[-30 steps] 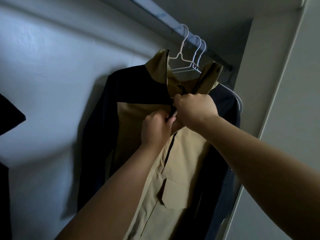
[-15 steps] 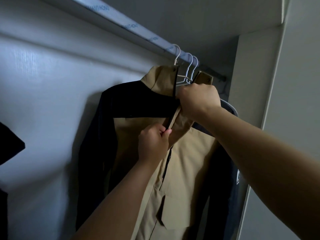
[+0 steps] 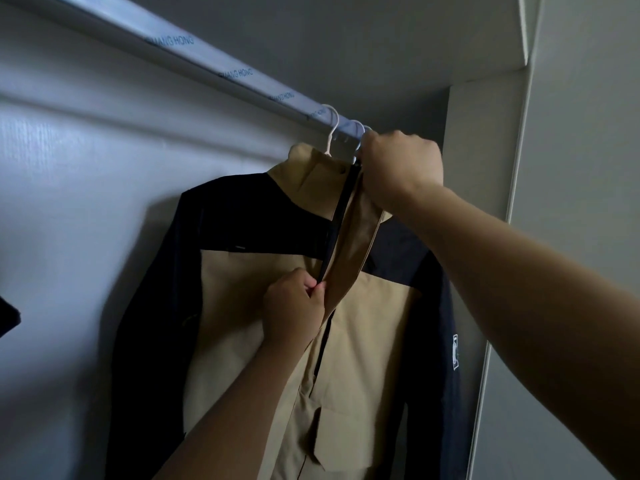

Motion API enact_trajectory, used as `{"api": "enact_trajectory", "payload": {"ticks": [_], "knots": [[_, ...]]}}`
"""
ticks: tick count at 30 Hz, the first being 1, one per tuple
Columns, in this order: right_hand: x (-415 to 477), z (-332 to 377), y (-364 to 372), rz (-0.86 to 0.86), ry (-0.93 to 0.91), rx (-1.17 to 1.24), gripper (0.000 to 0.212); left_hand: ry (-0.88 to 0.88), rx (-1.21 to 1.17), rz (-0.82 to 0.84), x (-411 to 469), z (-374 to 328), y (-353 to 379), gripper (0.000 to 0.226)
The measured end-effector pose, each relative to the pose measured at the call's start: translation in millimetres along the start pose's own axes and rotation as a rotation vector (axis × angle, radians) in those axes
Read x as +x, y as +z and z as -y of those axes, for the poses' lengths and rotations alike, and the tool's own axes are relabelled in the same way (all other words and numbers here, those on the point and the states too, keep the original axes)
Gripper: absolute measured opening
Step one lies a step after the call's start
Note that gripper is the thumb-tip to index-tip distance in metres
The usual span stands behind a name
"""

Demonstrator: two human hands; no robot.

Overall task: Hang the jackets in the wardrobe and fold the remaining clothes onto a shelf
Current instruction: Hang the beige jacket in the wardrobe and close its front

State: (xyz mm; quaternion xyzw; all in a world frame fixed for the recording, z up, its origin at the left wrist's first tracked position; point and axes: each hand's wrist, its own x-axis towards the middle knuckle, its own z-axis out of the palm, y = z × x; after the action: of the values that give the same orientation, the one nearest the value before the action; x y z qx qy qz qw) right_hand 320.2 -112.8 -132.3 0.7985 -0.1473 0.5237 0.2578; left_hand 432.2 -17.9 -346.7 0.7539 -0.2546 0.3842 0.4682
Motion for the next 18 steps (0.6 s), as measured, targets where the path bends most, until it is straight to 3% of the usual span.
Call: {"api": "enact_trajectory", "payload": {"ticks": [3,6,8,13,18], "knots": [[-10.9,0.8,5.8,-0.031,-0.010,0.086,0.021,-0.018,0.002,0.049,4.2,2.9,-1.5,0.021],[-13.8,-1.7,6.2,0.103,0.009,0.265,0.052,0.006,-0.012,0.080,11.2,3.5,-7.5,0.020],[-15.9,-2.9,4.0,0.082,0.072,0.364,0.061,0.051,-0.024,0.080,22.0,-0.4,-14.9,0.017],[-14.4,-5.7,12.2,0.113,0.202,0.632,0.032,0.230,-0.062,0.014,75.3,-24.0,-43.7,0.006],[-16.4,-17.9,30.0,0.146,0.142,0.772,0.039,0.408,-0.022,-0.009,134.3,-54.6,-64.8,0.020]]}}
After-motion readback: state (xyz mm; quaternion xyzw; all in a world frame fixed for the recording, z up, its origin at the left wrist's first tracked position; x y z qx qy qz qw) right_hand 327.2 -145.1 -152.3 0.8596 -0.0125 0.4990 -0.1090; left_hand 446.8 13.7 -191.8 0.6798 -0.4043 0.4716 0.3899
